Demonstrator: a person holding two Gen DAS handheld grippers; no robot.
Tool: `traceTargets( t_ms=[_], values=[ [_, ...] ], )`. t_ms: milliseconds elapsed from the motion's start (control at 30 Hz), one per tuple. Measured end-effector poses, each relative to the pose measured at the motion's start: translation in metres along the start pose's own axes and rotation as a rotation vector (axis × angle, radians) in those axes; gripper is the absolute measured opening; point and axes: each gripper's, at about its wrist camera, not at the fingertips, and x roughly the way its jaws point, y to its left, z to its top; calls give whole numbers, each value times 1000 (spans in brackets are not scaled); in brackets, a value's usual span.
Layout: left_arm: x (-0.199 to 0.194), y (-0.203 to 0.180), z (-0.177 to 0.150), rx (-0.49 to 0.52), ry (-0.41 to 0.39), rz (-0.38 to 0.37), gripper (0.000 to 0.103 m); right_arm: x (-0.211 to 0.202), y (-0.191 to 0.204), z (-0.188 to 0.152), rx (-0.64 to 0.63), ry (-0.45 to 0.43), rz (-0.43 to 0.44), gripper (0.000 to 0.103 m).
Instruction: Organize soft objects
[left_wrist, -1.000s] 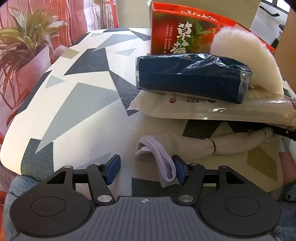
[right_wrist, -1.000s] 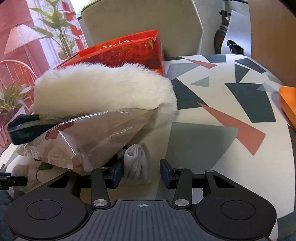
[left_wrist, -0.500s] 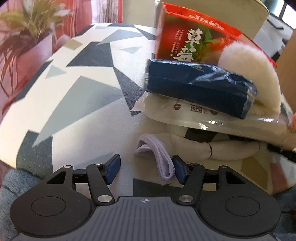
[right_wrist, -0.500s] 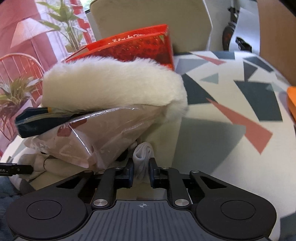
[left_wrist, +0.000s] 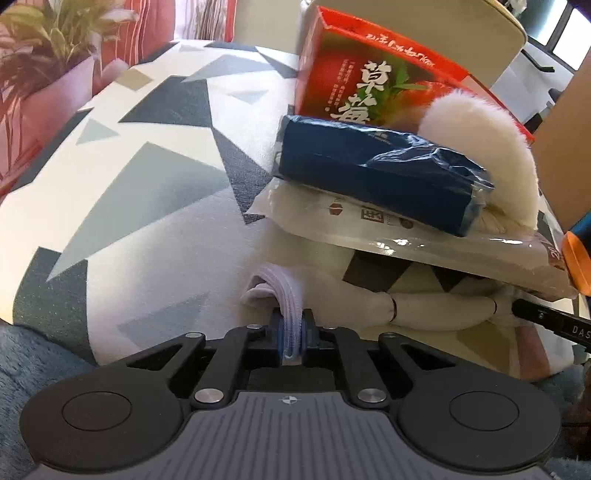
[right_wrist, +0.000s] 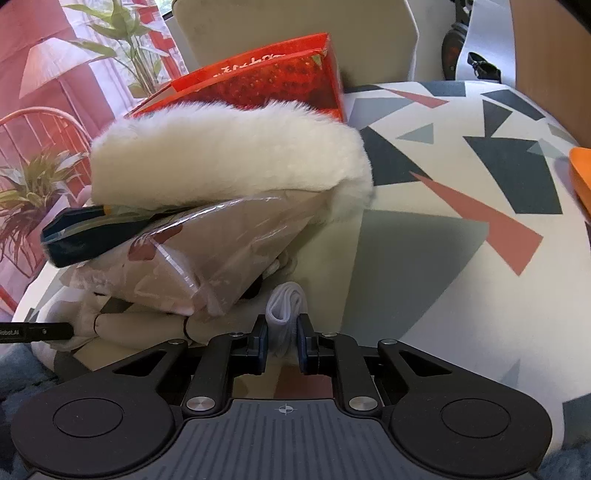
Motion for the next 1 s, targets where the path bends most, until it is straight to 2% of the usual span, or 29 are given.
traceTargets(
  t_ms=[167,433,733,1000],
  values=[
    [-12,-5,1,32,-52,-4,8,-12,4,-3,-2,9,7,11],
    [-38,-11,0,40,-143,-42,8,-55,12,-8,-33,-51,24,11],
    [-76,-24,1,99,-269,-73,8,-112,23,-7,-74,-190,26,10],
    [-96,-21,14,103,-334,-138,8,-140,31,18,-107,-294,47,10]
  ],
)
